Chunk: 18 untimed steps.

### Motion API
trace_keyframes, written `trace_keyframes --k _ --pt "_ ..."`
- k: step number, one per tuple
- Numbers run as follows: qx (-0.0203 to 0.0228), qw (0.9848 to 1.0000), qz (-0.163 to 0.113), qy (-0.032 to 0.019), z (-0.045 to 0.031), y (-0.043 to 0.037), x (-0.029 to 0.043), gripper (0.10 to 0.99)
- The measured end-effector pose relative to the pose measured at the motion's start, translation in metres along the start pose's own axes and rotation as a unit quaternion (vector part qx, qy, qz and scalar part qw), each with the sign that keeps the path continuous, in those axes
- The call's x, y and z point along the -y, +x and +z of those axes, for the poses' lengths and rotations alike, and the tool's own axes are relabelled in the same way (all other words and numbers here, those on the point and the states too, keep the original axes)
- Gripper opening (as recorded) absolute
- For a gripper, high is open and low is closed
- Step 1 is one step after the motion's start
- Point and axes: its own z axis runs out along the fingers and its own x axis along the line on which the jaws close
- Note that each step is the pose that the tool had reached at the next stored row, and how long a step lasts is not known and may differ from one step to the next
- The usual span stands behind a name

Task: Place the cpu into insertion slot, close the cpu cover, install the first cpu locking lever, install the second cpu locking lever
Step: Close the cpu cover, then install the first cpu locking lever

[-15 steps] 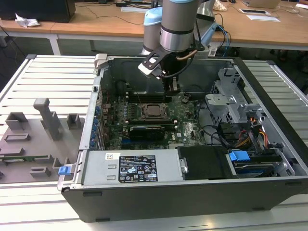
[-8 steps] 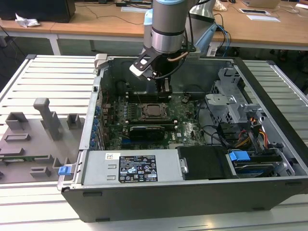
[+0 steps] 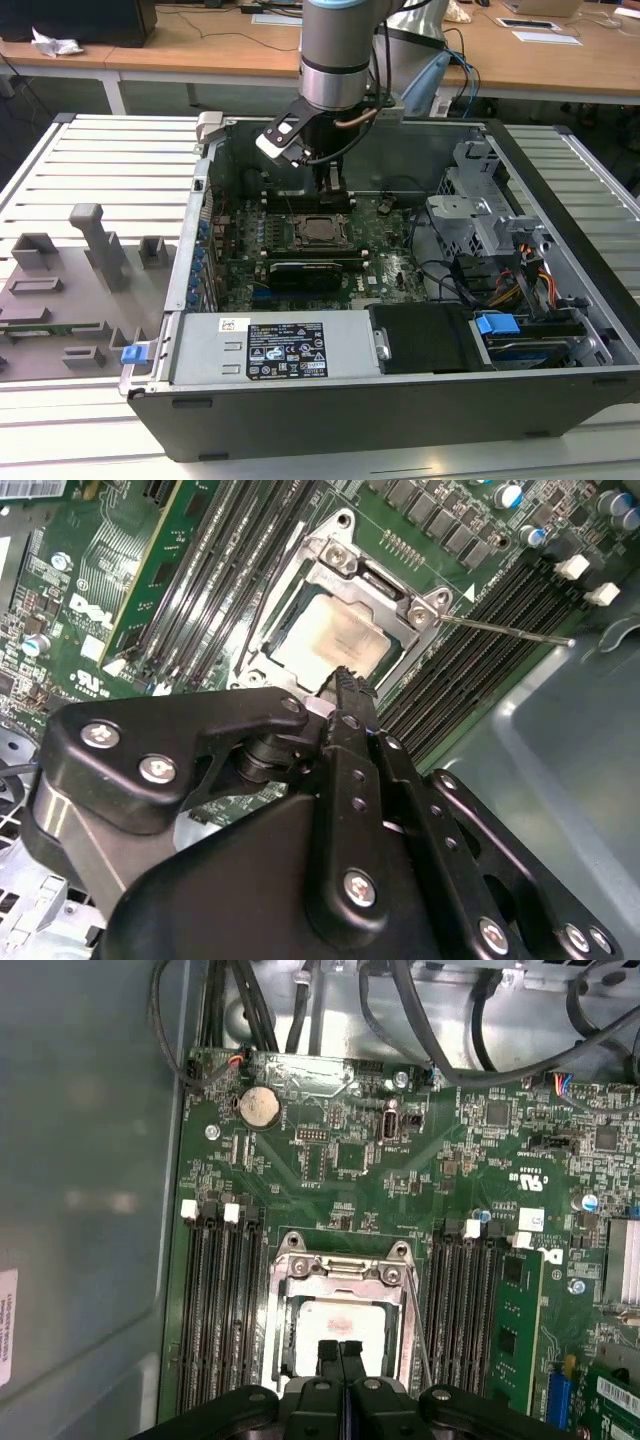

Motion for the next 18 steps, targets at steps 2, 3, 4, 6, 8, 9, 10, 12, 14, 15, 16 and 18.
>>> trace_keyframes --k 2,3,4,6,8,9,10,12,14,15,16,18 --pt "0.0 1.0 0.0 0.0 0.0 0.0001 0.0013 0.106" --pt "0.0 1.0 0.0 0.0 0.0 0.0001 0.0017 0.106" --pt "0.0 1.0 0.0 0.0 0.0 0.0001 0.002 0.106" --pt "0.0 1.0 0.0 -0.0002 -0.0001 0.0003 0.0042 0.106" --pt "0.0002 1.0 0.0 -0.0002 -0.0005 0.0004 0.0049 0.106" --pt "0.0004 1.0 0.0 -0.0002 -0.0014 0.0003 0.0049 0.106" --pt "0.0003 1.0 0.0 -0.0002 -0.0028 0.0004 0.0049 0.106" --pt "0.0004 1.0 0.0 0.0005 -0.0092 0.0004 0.0048 0.106" --pt "0.0006 1.0 0.0 0.0007 -0.0196 0.0004 0.0045 0.106" --pt "0.0007 1.0 0.0 0.0007 -0.024 0.0004 0.0045 0.106" --pt "0.0008 1.0 0.0 0.0007 -0.0266 0.0004 0.0044 0.106" --pt "0.0011 1.0 0.0 0.0008 -0.0353 0.0005 0.0042 0.106"
